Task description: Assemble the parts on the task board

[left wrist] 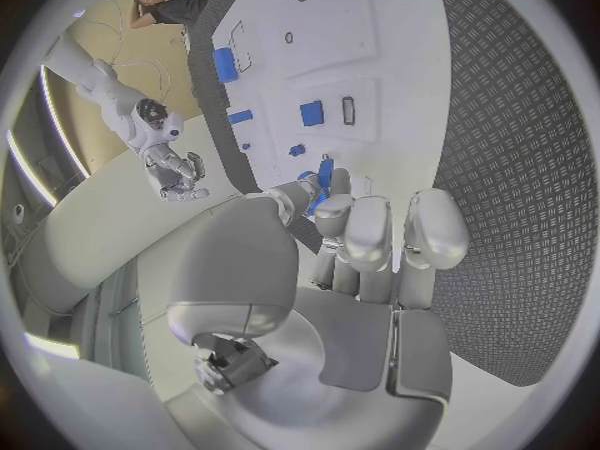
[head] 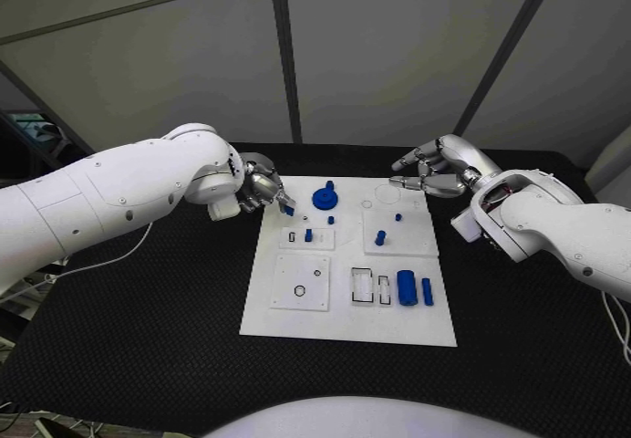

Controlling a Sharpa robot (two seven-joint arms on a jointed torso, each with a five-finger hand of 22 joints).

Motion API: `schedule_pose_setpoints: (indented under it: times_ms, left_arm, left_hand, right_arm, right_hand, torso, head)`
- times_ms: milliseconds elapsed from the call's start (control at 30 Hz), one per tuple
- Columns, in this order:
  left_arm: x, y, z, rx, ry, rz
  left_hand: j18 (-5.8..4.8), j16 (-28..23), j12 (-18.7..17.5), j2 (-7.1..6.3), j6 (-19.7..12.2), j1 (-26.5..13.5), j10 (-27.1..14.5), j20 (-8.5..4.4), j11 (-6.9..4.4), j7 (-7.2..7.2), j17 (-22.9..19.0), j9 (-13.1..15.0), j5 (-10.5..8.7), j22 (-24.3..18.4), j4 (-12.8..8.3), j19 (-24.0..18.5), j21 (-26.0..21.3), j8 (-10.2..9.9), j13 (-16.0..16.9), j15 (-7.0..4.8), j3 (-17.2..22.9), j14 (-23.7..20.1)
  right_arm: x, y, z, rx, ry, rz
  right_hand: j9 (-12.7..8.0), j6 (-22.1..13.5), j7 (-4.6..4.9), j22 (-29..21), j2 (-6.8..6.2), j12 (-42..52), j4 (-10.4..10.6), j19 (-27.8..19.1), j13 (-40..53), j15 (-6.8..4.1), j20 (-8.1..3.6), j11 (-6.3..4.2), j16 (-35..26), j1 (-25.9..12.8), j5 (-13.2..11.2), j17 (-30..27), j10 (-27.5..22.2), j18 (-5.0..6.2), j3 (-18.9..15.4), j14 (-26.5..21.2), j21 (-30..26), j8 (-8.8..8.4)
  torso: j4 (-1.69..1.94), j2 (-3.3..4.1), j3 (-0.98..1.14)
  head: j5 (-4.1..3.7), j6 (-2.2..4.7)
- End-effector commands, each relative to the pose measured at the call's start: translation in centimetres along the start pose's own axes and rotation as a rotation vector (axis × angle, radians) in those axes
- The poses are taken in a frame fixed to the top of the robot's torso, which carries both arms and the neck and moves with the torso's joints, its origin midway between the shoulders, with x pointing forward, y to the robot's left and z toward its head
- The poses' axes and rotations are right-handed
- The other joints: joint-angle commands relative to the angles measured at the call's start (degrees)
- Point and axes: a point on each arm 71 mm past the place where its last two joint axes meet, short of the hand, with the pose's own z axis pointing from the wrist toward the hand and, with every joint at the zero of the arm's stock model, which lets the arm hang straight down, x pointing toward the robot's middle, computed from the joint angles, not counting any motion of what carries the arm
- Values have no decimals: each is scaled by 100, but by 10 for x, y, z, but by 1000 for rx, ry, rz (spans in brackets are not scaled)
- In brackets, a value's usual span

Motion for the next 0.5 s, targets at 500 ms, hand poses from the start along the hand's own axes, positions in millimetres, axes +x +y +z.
schedule_pose_setpoints:
  times_ms: [500]
  left_arm:
    - [28, 6, -3, 6, -87, 98]
  left_hand:
    - [-78, 41, -36, -84, 53, -90, 72, -13, -18, -30, 13, -6, 63, 70, -775, 91, 63, 70, -25, -42, 884, 69]
  right_arm:
    - [-2, 0, -1, -4, 1, -4]
  right_hand:
    - [-7, 26, -20, -8, 65, -20, -1, -21, -3, -54, -5, -28, -34, 4, 38, 799, 2, 57, -8, 419, -33, 39]
  torso:
    - [-17, 12, 3]
  head:
    - [48, -13]
